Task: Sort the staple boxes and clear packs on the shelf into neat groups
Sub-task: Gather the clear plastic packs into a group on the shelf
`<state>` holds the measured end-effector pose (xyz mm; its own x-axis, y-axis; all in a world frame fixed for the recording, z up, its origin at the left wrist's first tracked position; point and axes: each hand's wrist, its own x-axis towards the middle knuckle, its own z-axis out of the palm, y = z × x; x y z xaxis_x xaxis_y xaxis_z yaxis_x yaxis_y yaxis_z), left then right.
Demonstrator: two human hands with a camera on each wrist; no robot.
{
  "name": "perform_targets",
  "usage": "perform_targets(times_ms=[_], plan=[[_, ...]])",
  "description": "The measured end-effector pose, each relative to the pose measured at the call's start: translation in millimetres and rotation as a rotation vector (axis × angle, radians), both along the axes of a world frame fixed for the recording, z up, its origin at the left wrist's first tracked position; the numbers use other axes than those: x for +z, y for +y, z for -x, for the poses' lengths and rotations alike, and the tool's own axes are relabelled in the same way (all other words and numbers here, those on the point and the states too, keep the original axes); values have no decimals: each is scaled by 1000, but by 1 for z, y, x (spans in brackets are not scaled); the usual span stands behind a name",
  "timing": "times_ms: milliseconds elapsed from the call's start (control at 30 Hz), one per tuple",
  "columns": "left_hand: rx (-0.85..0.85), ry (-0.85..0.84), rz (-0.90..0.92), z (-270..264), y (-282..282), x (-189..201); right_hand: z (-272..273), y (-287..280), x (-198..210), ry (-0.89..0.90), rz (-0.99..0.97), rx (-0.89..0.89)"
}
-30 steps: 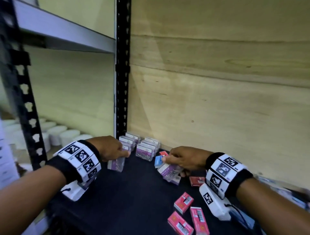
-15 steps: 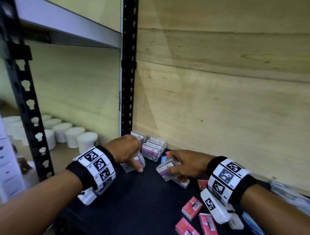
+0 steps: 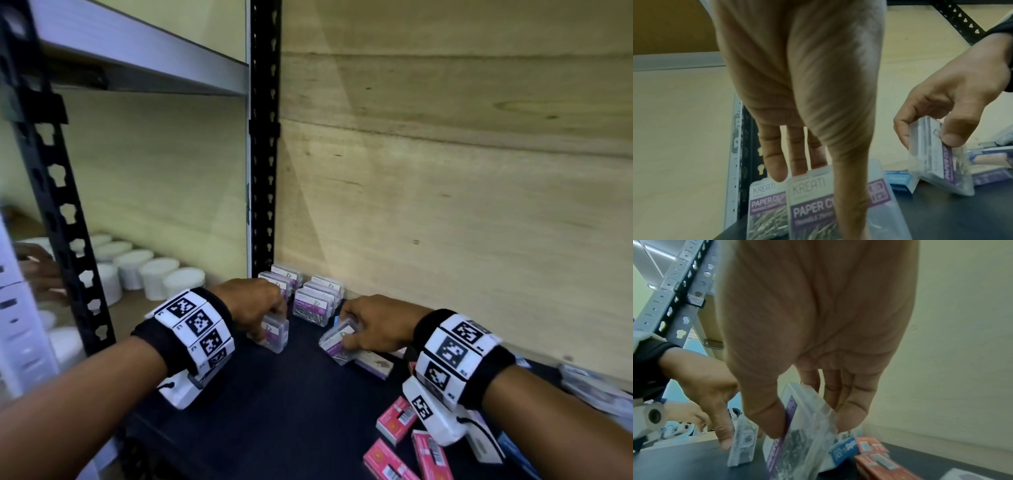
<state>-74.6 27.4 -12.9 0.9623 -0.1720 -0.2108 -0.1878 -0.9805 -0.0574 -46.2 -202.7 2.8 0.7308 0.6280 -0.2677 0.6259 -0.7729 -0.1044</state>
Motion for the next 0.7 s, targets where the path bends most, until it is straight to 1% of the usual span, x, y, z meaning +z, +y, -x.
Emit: perform_targets(times_ms=[367, 467, 567, 700], plan=[[62, -42, 17, -11, 30, 1, -11, 38, -1, -36, -11, -5], [58, -60, 40, -12, 39, 1, -14, 46, -2, -49, -16, -18], [44, -78, 57, -11, 45, 1, -17, 51, -4, -43, -61, -26], [26, -105, 50, -11, 49, 0, -16, 56, -8, -30, -84, -52]])
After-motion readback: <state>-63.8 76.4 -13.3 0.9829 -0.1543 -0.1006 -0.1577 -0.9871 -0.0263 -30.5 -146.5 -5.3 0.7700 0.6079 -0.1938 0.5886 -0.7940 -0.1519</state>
